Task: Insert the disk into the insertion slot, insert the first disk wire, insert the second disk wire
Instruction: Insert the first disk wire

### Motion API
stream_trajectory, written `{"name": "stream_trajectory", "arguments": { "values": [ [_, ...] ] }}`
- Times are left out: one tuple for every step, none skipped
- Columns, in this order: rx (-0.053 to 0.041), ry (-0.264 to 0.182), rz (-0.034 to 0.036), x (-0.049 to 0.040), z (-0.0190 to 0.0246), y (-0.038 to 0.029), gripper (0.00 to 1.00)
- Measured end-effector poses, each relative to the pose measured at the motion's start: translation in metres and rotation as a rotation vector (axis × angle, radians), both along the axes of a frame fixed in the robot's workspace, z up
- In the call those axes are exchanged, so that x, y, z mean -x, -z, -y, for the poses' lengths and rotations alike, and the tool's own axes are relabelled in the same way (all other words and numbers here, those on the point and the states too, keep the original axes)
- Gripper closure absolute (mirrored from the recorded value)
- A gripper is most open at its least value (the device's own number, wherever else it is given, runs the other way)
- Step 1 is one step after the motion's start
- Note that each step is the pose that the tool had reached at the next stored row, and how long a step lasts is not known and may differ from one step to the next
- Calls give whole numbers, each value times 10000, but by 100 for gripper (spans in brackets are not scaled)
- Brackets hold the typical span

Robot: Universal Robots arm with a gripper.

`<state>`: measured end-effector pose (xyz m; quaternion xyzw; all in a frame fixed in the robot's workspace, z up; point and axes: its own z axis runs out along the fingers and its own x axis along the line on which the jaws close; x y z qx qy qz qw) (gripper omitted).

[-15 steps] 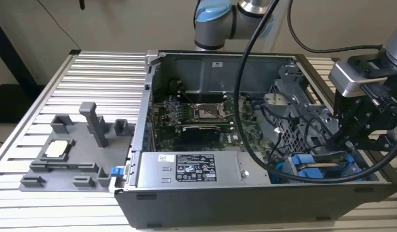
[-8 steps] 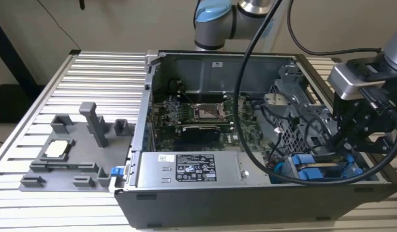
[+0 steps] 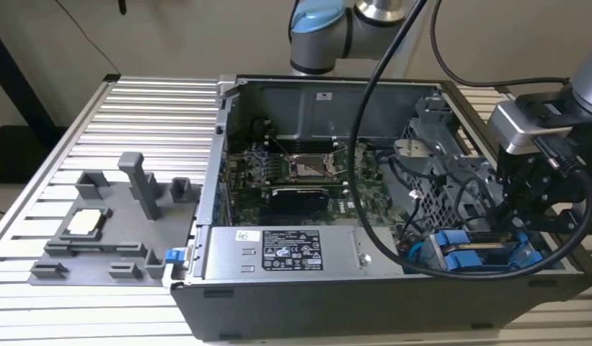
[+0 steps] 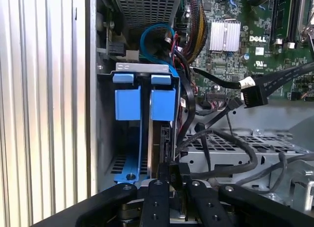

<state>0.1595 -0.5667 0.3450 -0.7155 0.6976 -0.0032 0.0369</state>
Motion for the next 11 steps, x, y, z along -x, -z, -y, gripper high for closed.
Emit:
{"name": "stream_trajectory", "arguments": {
  "values": [
    [0, 23, 0, -1, 1, 7, 80],
    [0, 45, 0, -1, 1, 14, 80],
    [0, 63, 0, -2, 2, 20, 80],
    [1, 81, 0, -3, 3, 27, 80],
    [0, 95, 0, -3, 3, 32, 80],
    [0, 106, 0, -4, 3, 37, 80],
    [2, 117, 0, -6, 4, 41, 80],
    [1, 127, 0, -7, 4, 44, 80],
    [1, 135, 0, -11, 4, 47, 80],
    [1, 140, 0, -14, 4, 50, 80],
    [1, 144, 0, -14, 4, 52, 80]
  ]
}}
